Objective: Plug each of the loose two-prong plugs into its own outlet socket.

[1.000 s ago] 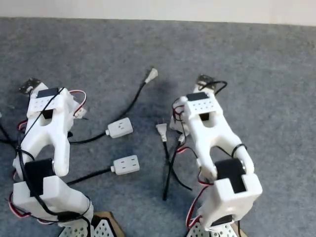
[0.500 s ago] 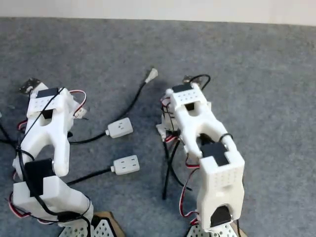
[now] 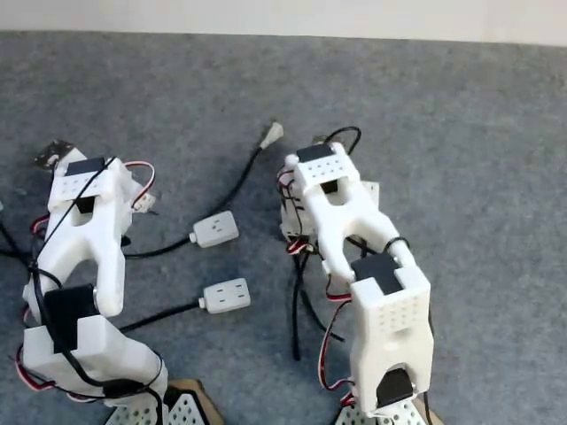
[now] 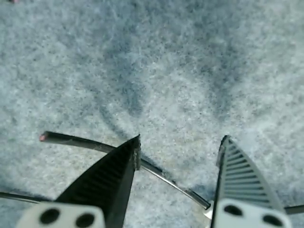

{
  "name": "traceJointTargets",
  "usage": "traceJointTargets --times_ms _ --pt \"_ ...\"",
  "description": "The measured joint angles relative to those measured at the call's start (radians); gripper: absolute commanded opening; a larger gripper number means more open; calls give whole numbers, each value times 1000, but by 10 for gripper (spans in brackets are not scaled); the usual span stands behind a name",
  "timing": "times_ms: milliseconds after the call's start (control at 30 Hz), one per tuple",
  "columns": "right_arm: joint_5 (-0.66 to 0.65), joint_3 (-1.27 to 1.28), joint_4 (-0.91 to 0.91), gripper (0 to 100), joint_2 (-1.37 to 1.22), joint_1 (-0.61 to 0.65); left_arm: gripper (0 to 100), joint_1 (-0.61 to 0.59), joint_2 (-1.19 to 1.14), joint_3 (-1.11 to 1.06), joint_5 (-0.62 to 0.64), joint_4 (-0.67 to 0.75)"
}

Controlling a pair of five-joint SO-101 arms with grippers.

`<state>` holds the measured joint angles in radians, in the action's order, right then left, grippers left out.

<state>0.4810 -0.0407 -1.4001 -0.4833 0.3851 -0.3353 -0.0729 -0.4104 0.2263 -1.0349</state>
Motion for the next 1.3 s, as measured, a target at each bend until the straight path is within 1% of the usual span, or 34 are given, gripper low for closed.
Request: traceJointTargets --times_ms 167,233,300,400,500,600,700,767,867,1100,1300 --pt "-9 0 9 5 0 -6 267 0 0 0 0 0" --pt "-49 0 31 5 -2 -31 267 0 0 0 0 0" --pt "-164 0 34 8 -2 -61 267 0 0 0 0 0" --pt "-404 0 26 8 -2 -92 267 0 0 0 0 0" --pt "-517 0 25 9 -2 -106 267 0 0 0 0 0" --pt "-677 0 38 12 -2 -107 267 0 0 0 0 0" --pt "-766 0 40 57 -2 -109 267 0 0 0 0 0" --pt "-783 0 41 97 -2 -110 267 0 0 0 0 0" --pt "-789 0 41 128 -2 -110 267 0 0 0 0 0" --pt "-789 0 41 128 -2 -109 267 0 0 0 0 0" --pt "-672 0 87 126 -2 -109 267 0 0 0 0 9"
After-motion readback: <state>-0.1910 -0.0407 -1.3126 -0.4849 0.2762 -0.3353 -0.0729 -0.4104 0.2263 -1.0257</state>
